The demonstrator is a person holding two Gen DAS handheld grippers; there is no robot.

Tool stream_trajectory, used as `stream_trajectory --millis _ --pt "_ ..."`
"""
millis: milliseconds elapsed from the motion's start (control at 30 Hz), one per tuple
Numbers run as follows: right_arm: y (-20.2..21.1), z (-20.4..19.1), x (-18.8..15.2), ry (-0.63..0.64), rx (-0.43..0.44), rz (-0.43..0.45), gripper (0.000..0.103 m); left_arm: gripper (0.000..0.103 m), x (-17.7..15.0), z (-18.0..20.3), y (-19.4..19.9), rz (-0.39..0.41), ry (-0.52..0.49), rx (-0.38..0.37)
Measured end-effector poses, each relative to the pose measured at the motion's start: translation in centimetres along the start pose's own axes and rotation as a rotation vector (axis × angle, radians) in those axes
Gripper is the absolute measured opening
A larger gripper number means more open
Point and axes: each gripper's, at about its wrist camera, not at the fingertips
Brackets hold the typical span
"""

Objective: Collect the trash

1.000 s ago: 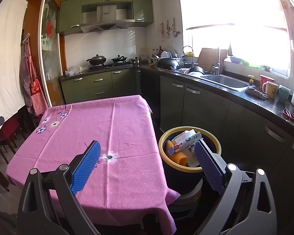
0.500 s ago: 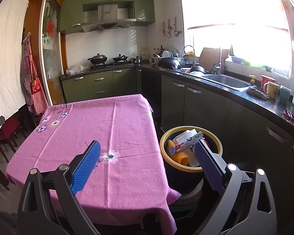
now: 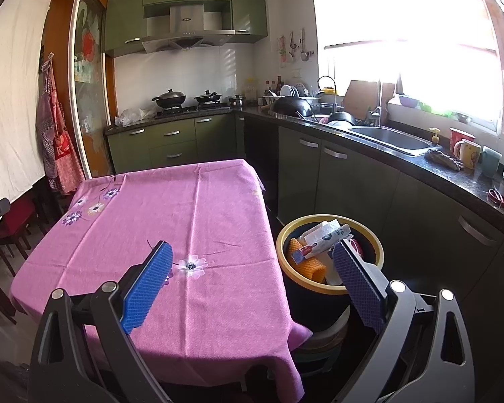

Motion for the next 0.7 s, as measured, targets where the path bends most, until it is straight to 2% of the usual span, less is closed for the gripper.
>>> stream_trajectory --millis 333,500,700 --pt "-0.31 0.08 -0.06 0.004 0.006 -0.006 0.095 0.096 -0.14 0.11 -0.37 -0.023 0.009 -0.024" --pt "-0.4 0.03 -0.04 0.004 0.007 -0.008 0.095 0.096 -0.29 0.37 -0.16 0.008 -0.009 -0.008" --pt "-0.75 -0.05 -0.06 0.004 0.011 -0.015 0.095 0.096 -0.25 0.31 -0.86 -0.017 -0.012 -0.009"
Point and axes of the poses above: each gripper's, at about its wrist camera, not at the fingertips, and y roughly against the way its jaws point, z to its right, x to its top, and after that the axes turned 9 degrees about x, right-handed
